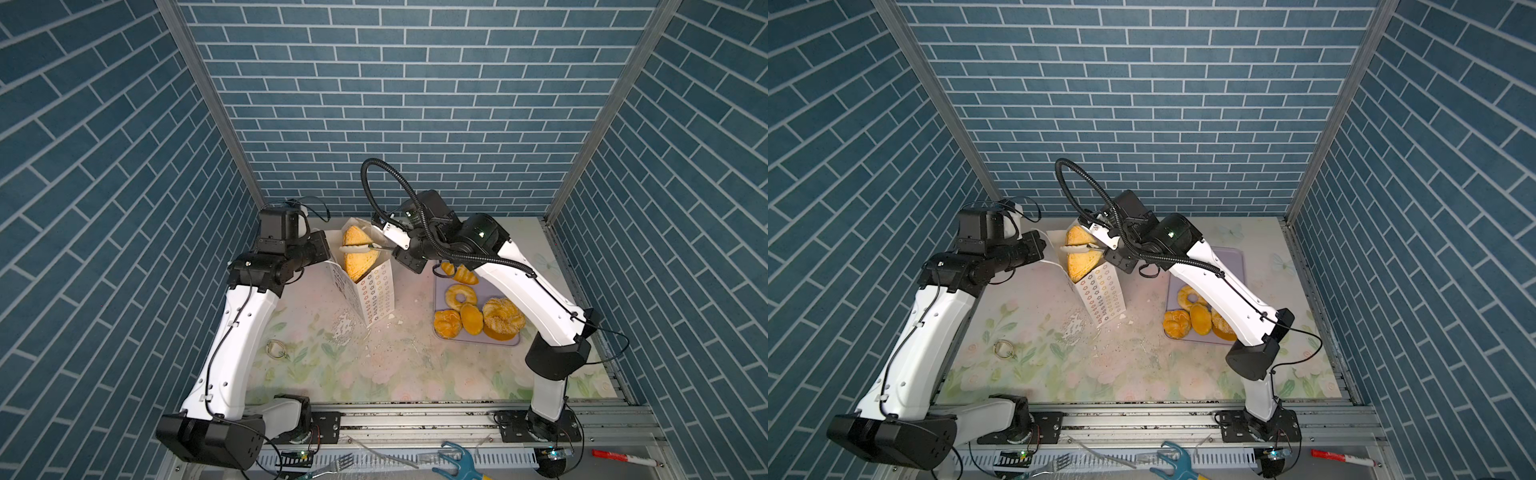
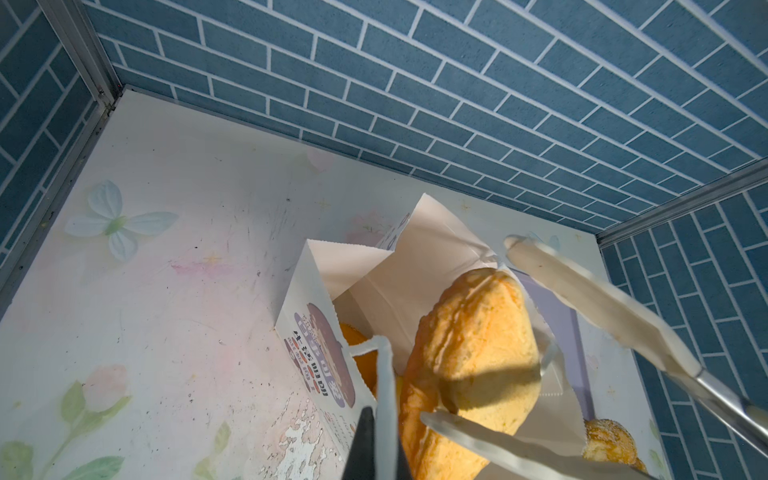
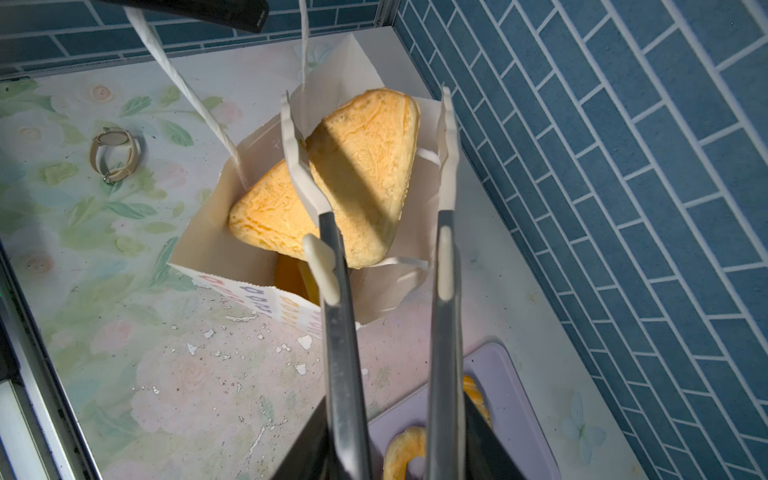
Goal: Place the fake bread into the paper bag
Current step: 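Open the tongs to drop the triangular bread into the bag, then swing the empty tongs back over the tray toward the croissant, right gripper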
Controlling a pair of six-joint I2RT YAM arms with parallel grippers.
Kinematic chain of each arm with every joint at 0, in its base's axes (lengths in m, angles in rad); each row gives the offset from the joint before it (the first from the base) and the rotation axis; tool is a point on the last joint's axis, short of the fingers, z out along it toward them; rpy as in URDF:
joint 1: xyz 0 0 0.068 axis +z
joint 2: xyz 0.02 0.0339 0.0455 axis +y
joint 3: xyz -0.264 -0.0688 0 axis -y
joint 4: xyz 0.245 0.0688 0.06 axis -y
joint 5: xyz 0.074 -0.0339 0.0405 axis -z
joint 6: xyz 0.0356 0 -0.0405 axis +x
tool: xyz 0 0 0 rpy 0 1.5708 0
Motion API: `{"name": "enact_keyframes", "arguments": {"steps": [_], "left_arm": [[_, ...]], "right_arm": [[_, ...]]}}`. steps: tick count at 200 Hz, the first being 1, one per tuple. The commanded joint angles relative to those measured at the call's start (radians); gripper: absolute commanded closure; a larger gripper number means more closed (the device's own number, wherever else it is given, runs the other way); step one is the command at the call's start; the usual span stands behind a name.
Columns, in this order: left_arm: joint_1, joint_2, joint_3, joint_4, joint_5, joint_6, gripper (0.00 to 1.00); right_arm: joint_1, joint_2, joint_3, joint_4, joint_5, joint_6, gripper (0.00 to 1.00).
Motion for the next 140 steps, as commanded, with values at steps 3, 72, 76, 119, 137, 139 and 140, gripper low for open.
{"name": "enact_keyframes", "arguments": {"steps": [3,72,76,119,137,139,140], "left_arm": [[-0.003,0.0,0.002,0.005,0.003,-0.002,0.97],[-0.003,0.004,0.002,0.011,0.005,-0.007,0.98],[-0.003,0.004,0.002,0.01,0.008,-0.006,0.98],[-0.003,0.01,0.003,0.011,0.014,-0.004,0.99],[-0.003,0.007,0.002,0.014,0.015,-0.004,1.0],[-0.003,0.007,0.003,0.014,0.015,-0.003,1.0],[-0.003,0.006,0.002,0.014,0.015,-0.003,1.0]], "right_arm": [[0.006,-0.036,0.043,0.042,0.05,-0.014,0.55],[0.004,-0.07,0.069,0.067,0.038,0.009,0.55],[0.003,-0.069,0.071,0.066,0.046,0.011,0.55],[-0.072,-0.092,0.078,0.043,0.105,0.114,0.56],[-0.129,-0.113,0.058,0.016,0.133,0.165,0.57],[-0.134,-0.116,0.052,0.013,0.136,0.169,0.57],[-0.138,-0.118,0.049,0.012,0.138,0.17,0.57]]}}
